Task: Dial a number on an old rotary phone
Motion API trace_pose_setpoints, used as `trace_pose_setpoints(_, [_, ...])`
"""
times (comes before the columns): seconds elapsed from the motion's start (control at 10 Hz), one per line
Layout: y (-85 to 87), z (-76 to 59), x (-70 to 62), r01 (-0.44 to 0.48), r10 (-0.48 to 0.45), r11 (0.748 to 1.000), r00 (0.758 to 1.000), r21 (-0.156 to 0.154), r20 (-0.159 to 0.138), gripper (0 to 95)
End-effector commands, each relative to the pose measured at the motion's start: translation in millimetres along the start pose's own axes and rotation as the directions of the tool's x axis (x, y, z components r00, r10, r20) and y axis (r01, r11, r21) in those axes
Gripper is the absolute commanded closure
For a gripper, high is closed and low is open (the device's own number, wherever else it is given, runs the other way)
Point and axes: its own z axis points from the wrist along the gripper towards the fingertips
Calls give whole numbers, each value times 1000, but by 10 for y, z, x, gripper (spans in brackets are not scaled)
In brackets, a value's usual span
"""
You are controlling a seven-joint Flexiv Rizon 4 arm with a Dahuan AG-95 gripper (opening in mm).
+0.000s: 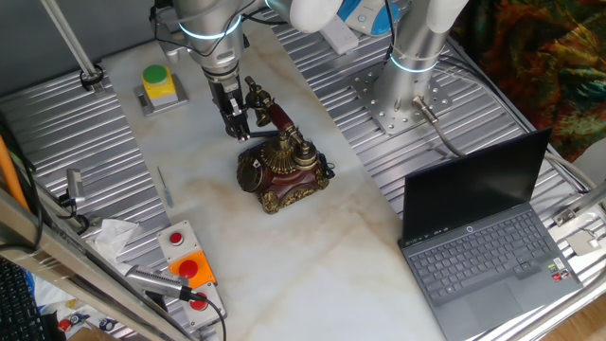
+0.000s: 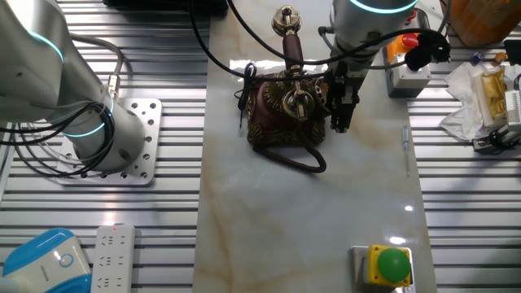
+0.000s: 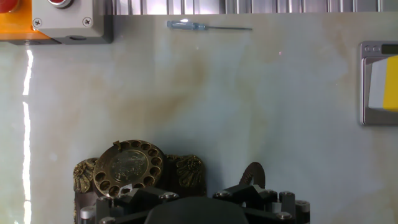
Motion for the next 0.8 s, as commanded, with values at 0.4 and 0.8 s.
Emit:
trace_pose_setpoints(0.4, [0,0,1,-3,1,999,998,39,56,950])
trace_pose_setpoints(0.8, [0,-2,1,-6,4,999,998,38,55,950])
